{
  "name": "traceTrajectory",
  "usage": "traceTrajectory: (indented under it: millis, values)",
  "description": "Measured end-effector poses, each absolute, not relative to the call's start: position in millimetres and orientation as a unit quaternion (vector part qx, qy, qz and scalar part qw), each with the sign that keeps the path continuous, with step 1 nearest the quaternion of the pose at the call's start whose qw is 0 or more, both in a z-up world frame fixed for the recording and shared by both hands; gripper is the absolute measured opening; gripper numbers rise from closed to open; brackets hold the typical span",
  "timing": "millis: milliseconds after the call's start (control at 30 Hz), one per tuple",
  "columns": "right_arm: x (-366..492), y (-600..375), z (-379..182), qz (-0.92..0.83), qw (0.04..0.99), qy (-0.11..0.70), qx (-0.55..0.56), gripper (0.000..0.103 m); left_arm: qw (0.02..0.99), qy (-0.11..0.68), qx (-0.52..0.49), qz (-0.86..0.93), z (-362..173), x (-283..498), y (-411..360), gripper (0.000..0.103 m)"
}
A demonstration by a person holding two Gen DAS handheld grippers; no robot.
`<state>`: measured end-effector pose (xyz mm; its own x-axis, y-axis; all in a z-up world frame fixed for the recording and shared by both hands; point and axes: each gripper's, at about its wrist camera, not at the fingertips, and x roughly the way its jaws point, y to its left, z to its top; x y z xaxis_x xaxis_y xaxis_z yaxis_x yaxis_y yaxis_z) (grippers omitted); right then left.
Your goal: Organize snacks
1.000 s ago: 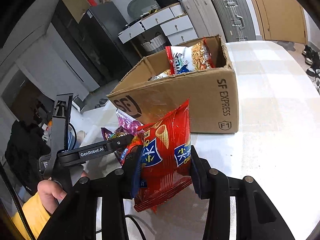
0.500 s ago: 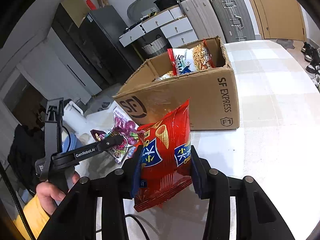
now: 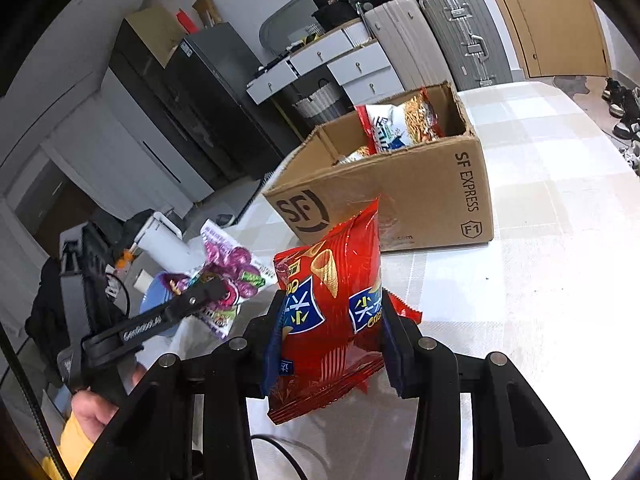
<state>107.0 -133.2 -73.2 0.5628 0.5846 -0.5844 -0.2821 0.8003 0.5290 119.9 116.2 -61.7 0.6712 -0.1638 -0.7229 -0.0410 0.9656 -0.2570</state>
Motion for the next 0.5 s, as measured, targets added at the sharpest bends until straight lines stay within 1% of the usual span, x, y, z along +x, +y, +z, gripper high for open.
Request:
traceTrajectory:
  millis: [200,300,500]
  values:
    - [88.0,-136.1,-67.3,0.255,0.866,0.384,0.192,0.042,0.912,0.386,-0.129,-0.046,-49.0,82.9,106.0,0.017]
    - [74.5,-139.3,-64.9,0.252,0.869,0.38,0.19,0.042,0.92,0.372,-0.113,-0.053,-43.0,63.1,93.3,0.017]
    - [49.9,-140.8,-62.7,0.253,0.874,0.373,0.182,0.042,0.919,0.377,-0.088,-0.072,-45.0,43.5,68.0,0.017]
